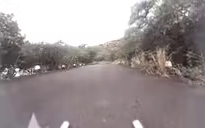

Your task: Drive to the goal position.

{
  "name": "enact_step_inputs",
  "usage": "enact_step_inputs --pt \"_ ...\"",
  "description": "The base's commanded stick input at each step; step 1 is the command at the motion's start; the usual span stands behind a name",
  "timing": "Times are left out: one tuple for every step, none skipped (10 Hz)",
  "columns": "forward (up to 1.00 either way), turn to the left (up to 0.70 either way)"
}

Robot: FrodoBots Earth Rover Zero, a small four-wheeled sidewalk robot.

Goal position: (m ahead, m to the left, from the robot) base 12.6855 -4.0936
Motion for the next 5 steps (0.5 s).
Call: enact_step_inputs --pt "0.5 0.0" --pt "0.5 0.0" --pt "0.5 0.0" --pt "0.5 0.0" --pt "0.5 0.0"
